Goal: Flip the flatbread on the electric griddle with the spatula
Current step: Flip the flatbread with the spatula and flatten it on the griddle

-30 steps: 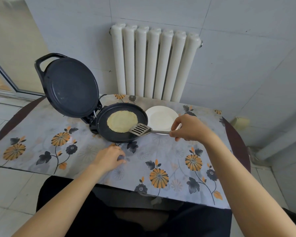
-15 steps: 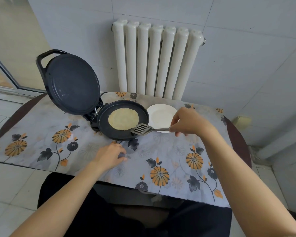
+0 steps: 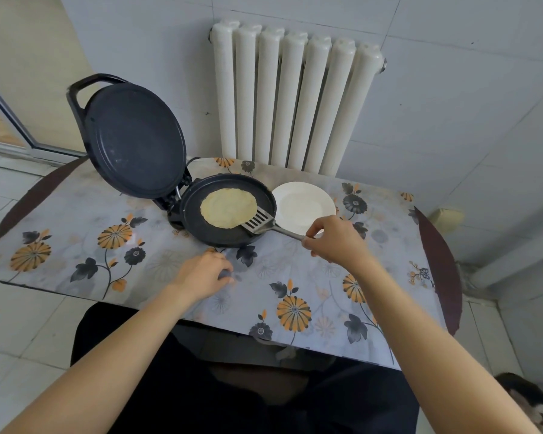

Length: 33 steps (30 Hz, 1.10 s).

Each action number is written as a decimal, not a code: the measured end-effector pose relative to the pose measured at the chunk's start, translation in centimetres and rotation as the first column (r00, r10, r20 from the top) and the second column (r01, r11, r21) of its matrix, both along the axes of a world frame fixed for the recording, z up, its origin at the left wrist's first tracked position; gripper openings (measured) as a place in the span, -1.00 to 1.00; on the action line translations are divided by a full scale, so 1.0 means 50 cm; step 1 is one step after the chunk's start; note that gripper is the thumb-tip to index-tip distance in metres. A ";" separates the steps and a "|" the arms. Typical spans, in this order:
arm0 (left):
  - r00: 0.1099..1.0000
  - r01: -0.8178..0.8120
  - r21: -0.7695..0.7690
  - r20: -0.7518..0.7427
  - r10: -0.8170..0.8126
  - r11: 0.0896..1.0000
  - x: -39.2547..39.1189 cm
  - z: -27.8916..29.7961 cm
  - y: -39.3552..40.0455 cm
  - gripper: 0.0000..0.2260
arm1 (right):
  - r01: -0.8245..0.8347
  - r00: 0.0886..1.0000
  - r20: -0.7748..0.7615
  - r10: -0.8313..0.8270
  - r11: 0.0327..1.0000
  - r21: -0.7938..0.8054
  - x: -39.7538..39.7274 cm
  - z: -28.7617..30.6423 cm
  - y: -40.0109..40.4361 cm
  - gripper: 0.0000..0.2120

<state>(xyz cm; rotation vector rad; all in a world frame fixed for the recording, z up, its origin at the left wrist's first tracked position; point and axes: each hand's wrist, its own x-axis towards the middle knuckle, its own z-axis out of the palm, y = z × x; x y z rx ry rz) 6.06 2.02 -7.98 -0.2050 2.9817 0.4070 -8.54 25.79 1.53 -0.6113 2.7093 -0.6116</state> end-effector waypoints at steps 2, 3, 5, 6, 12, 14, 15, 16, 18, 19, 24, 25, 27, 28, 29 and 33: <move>1.000 0.001 -0.004 -0.005 -0.001 1.000 0.000 -0.002 -0.002 -0.77 | 0.017 1.000 0.004 -0.016 1.000 -0.021 0.006 -0.016 -0.009 -0.87; 1.000 0.002 -0.006 -0.011 -0.002 1.000 0.000 -0.003 -0.003 -0.77 | 0.026 1.000 0.015 -0.025 0.999 -0.042 0.009 -0.023 -0.014 -0.87; 1.000 0.008 -0.010 -0.029 -0.008 1.000 0.001 -0.008 -0.003 -0.78 | 0.038 0.998 0.045 -0.035 0.996 -0.077 0.015 -0.037 -0.021 -0.85; 0.999 0.008 -0.006 -0.036 -0.008 1.000 0.003 -0.010 -0.005 -0.79 | 0.042 0.997 0.067 -0.036 0.995 -0.092 0.018 -0.045 -0.025 -0.85; 0.997 0.000 0.034 -0.080 0.002 0.999 0.008 -0.019 -0.007 -0.79 | 0.228 0.916 0.385 -0.113 0.936 -0.268 0.038 -0.080 -0.041 -0.87; 0.996 -0.008 0.059 -0.086 0.013 0.998 0.011 -0.021 -0.007 -0.80 | 0.365 0.819 0.558 -0.135 0.873 -0.325 0.050 -0.086 -0.046 -0.86; 0.996 -0.010 0.065 -0.086 0.016 0.998 0.012 -0.021 -0.007 -0.81 | 0.410 0.781 0.608 -0.141 0.850 -0.330 0.056 -0.089 -0.050 -0.88; 0.996 -0.011 0.069 -0.084 0.017 0.998 0.012 -0.023 -0.007 -0.81 | 0.438 0.758 0.636 -0.148 0.837 -0.328 0.063 -0.093 -0.053 -0.91; 0.996 -0.013 0.069 -0.083 0.018 0.998 0.012 -0.025 -0.007 -0.82 | 0.461 0.740 0.654 -0.157 0.826 -0.324 0.071 -0.099 -0.064 -0.87; 0.996 -0.014 0.067 -0.082 0.019 0.998 0.011 -0.026 -0.007 -0.82 | 0.469 0.734 0.660 -0.157 0.821 -0.325 0.074 -0.102 -0.070 -0.85; 0.996 -0.022 0.074 -0.088 0.029 0.997 0.011 -0.029 -0.009 -0.82 | 0.544 0.680 0.716 -0.154 0.761 -0.353 0.081 -0.108 -0.104 -0.81; 0.995 -0.023 0.080 -0.090 0.031 0.996 0.011 -0.030 -0.009 -0.82 | 0.562 0.664 0.732 -0.151 0.746 -0.357 0.081 -0.109 -0.109 -0.81; 0.996 -0.026 0.089 -0.088 0.034 0.996 0.012 -0.032 -0.009 -0.82 | 0.586 0.637 0.758 -0.140 0.727 -0.358 0.081 -0.107 -0.115 -0.85; 0.996 -0.027 0.089 -0.086 0.035 0.996 0.013 -0.032 -0.009 -0.82 | 0.595 0.627 0.767 -0.135 0.719 -0.360 0.081 -0.107 -0.117 -0.88; 0.996 -0.028 0.089 -0.085 0.036 0.996 0.013 -0.033 -0.009 -0.82 | 0.603 0.619 0.774 -0.131 0.710 -0.362 0.080 -0.107 -0.118 -0.90; 0.996 -0.032 0.092 -0.078 0.039 0.995 0.011 -0.035 -0.009 -0.82 | 0.636 0.592 0.797 -0.123 0.678 -0.368 0.076 -0.107 -0.125 -0.89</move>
